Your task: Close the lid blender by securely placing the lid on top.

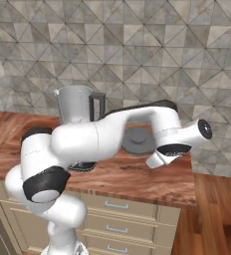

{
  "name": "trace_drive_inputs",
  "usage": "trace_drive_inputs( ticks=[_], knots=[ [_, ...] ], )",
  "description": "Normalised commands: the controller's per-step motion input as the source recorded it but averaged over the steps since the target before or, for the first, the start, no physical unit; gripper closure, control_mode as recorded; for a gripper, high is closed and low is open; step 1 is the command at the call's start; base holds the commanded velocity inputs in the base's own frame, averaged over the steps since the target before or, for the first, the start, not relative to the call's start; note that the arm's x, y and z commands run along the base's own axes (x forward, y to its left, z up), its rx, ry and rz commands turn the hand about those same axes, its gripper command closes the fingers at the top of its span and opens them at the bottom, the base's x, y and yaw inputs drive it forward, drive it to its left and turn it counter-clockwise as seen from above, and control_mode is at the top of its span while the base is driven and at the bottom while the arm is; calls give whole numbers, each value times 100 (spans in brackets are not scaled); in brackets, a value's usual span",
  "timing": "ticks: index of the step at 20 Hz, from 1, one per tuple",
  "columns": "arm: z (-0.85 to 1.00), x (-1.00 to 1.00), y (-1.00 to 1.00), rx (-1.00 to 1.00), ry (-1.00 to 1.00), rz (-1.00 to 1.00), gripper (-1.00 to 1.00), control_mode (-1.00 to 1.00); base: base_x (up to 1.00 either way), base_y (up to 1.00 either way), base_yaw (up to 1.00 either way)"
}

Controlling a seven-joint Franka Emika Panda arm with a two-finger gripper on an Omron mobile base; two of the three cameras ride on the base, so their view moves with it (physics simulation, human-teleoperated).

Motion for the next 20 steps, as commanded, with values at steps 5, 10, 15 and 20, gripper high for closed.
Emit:
trace_drive_inputs(
  ticks=[5,10,15,20],
  knots=[
    [0,9,-2,0,1,-3,100,-100,0,0,0],
    [51,-2,1,-4,-4,-6,100,-100,0,0,0],
    [80,-21,10,-1,-11,0,100,-100,0,0,0],
    [55,-6,47,0,-4,2,100,-100,0,0,0]
  ],
)
